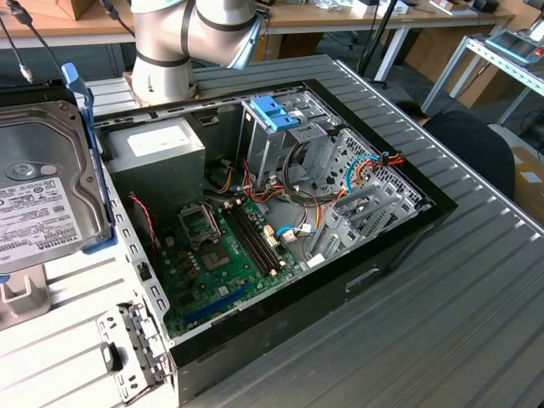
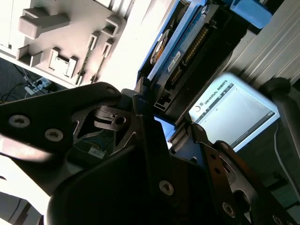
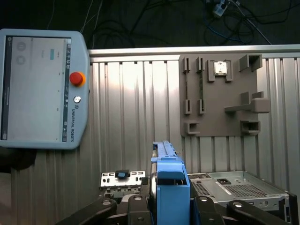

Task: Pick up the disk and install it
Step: 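Pick up the disk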

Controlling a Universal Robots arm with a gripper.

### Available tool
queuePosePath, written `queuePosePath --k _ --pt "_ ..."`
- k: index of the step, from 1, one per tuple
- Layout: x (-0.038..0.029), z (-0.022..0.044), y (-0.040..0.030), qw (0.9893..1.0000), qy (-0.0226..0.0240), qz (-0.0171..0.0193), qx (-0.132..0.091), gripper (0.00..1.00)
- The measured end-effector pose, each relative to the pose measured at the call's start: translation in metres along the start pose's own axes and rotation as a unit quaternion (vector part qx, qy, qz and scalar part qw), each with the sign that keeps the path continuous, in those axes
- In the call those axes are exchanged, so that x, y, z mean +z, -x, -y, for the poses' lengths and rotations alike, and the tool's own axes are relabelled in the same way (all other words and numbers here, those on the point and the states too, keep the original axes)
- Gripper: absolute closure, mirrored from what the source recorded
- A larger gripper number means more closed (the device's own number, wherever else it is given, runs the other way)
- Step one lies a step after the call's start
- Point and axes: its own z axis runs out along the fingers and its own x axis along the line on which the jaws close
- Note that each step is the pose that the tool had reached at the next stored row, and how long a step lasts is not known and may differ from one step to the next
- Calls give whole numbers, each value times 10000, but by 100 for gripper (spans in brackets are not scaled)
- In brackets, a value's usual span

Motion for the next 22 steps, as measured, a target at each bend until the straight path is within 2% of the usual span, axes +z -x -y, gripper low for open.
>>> queuePosePath --k 22 --pt "-2 34 -33 10000 0 0 0 63"
